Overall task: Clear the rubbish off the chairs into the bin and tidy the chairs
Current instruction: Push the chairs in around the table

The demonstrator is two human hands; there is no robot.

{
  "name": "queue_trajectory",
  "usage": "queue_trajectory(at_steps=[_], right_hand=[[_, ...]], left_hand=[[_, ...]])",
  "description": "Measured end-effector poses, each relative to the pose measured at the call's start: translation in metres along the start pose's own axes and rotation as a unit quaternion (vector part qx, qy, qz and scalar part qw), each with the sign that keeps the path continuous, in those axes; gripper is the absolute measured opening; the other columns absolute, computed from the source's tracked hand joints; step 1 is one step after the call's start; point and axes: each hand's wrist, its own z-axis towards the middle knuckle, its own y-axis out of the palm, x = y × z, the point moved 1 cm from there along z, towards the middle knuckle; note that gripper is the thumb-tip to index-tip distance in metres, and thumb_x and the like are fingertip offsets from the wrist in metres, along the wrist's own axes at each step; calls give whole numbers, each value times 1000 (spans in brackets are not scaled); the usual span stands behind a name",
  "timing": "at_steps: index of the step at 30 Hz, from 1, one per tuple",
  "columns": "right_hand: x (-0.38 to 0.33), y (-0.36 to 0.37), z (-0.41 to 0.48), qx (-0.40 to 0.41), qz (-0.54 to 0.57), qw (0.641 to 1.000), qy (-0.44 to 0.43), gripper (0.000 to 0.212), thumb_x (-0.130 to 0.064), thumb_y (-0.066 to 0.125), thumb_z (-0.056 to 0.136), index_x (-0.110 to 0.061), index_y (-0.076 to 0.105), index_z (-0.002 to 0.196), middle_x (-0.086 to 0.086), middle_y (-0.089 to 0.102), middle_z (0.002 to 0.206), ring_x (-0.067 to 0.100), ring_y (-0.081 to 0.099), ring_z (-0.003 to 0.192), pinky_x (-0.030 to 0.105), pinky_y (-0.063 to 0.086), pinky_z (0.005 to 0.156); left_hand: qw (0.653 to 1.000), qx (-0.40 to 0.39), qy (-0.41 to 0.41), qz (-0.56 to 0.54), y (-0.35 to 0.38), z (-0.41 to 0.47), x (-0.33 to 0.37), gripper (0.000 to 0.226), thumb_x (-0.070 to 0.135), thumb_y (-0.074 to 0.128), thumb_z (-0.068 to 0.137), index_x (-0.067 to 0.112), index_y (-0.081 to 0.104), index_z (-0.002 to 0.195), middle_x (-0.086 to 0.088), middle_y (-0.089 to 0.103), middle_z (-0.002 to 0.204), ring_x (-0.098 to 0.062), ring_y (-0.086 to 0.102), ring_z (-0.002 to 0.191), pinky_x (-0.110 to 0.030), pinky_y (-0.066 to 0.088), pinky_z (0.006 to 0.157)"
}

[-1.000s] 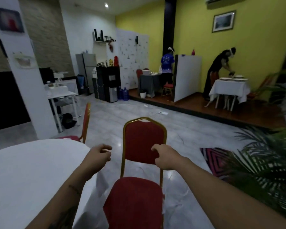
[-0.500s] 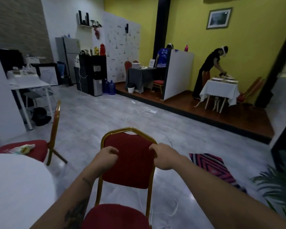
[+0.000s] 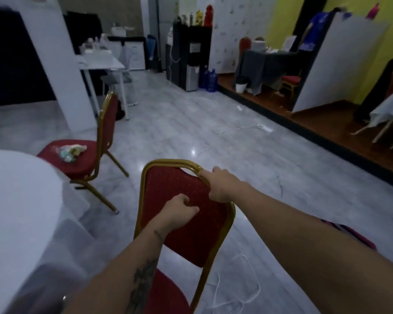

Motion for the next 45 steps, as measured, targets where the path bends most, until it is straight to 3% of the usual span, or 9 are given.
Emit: queue_trajectory(at_steps=[3, 5, 9, 16, 23, 31, 36, 41, 45], right_hand=[[19, 1, 36, -29, 38, 996, -80, 61, -16, 58, 85, -32, 43, 143, 12, 52, 123, 32, 56, 105, 40, 47, 79], [25, -3, 55, -29, 50, 990, -130, 61, -11, 57, 84, -32, 50, 141, 9, 58, 124, 30, 57, 107, 34, 42, 75], [34, -14, 83, -45, 63, 977, -196, 57, -7, 54, 86, -33, 62, 136, 2, 57, 140, 27, 54, 121, 34, 47, 95], [34, -20, 92, -56, 86, 968, -230, 45, -13, 56, 78, -34, 77, 112, -3, 71, 121, 16, 60, 90, 27, 54, 83], [34, -15, 67, -47, 31, 958, -282, 50, -5, 56, 77, -29, 76, 116, 2, 73, 106, 15, 61, 76, 29, 56, 73], [22, 10, 31, 7, -99, 935, -340, 54, -26, 67, 84, -38, 56, 135, -1, 69, 114, 22, 63, 96, 34, 52, 76], [1, 3, 17, 95, -250, 854, -446, 30, -38, 62, 79, -29, 63, 108, 1, 60, 102, 23, 58, 92, 36, 51, 73], [0, 9, 40, 84, -310, 786, -528, 81, -41, 70, 72, -31, 35, 144, 9, 37, 141, 31, 33, 136, 49, 38, 104], [-2, 15, 50, 47, -269, 787, -554, 68, -44, 60, 72, -33, 49, 138, 1, 57, 126, 25, 50, 121, 44, 43, 101]], left_hand=[[997, -4, -70, -30, 44, 24, 18, 87, 55, 71, 69, 13, 42, 140, -8, 54, 135, -25, 55, 119, -40, 46, 103], [990, -8, -130, -56, 73, 37, 35, 123, 63, 72, 67, 8, 4, 154, -16, 22, 156, -33, 34, 139, -40, 33, 114], [967, 72, -226, -95, 119, 50, 65, 151, 66, 77, 61, 6, -35, 144, -21, -20, 160, -39, 10, 148, -44, 24, 117], [953, 174, -222, -106, 139, 54, 72, 144, 54, 73, 57, 5, -29, 146, -23, -11, 160, -41, 19, 145, -47, 28, 116], [962, 143, -214, -89, 133, 26, 54, 144, 48, 80, 62, 10, -29, 148, -17, -12, 163, -40, 20, 146, -44, 29, 115], [976, 74, -201, -32, 119, -24, 15, 143, 57, 75, 58, 20, -30, 148, -8, -2, 164, -37, 24, 144, -46, 32, 114], [973, 90, -209, -33, 115, -49, 8, 143, 55, 76, 52, 22, -23, 150, -8, 21, 160, -34, 33, 140, -46, 37, 112], [955, 124, -257, -81, 124, -68, 13, 132, 41, 78, 59, 27, -13, 153, -9, 37, 152, -31, 44, 131, -41, 44, 106], [931, 173, -290, -141, 143, -84, 23, 116, 24, 74, 67, 40, -1, 153, -10, 44, 147, -32, 52, 124, -32, 48, 87]])
